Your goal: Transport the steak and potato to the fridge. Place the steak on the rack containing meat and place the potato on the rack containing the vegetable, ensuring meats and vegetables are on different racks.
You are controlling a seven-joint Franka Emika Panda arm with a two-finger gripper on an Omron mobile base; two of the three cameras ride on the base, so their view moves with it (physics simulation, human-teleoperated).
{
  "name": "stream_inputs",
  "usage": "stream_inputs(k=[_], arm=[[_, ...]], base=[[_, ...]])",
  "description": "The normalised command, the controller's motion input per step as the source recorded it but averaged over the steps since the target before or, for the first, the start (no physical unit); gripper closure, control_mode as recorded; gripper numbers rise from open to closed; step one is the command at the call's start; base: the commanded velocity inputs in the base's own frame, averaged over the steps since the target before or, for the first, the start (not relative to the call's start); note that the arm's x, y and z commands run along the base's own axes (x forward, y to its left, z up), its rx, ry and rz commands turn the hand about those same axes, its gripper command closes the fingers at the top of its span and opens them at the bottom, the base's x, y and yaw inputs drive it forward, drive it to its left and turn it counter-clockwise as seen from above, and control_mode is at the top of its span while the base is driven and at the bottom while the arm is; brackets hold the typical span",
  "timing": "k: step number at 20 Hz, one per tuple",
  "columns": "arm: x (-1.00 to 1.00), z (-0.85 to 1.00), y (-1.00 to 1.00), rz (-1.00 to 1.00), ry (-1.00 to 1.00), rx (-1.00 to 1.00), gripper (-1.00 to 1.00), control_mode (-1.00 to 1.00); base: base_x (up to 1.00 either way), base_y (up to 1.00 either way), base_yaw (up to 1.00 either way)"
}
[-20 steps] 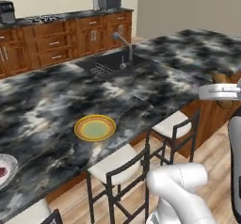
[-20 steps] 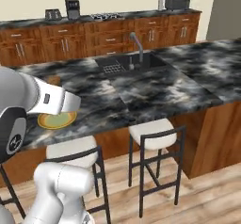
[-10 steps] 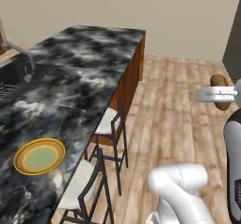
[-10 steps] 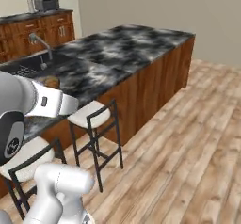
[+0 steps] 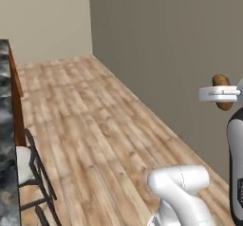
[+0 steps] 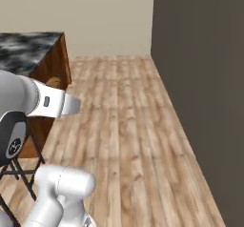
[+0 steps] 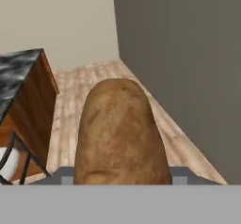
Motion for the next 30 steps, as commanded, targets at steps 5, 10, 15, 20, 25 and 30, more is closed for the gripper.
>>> stream_inputs(k=[5, 10, 15, 20, 25, 30], arm=[[0.0, 0.0, 0.0, 0.0, 0.0, 0.0, 1.0, 1.0], [0.0, 0.0, 0.0, 0.0, 0.0, 0.0, 1.0, 1.0], [0.0, 0.0, 0.0, 0.0, 0.0, 0.0, 1.0, 1.0], [0.0, 0.0, 0.0, 0.0, 0.0, 0.0, 1.0, 1.0], [0.0, 0.0, 0.0, 0.0, 0.0, 0.0, 1.0, 1.0], [0.0, 0.0, 0.0, 0.0, 0.0, 0.0, 1.0, 1.0]], base=[[0.0, 0.0, -1.0], [0.0, 0.0, -1.0], [0.0, 0.0, -1.0], [0.0, 0.0, -1.0], [0.0, 0.0, -1.0], [0.0, 0.0, -1.0]])
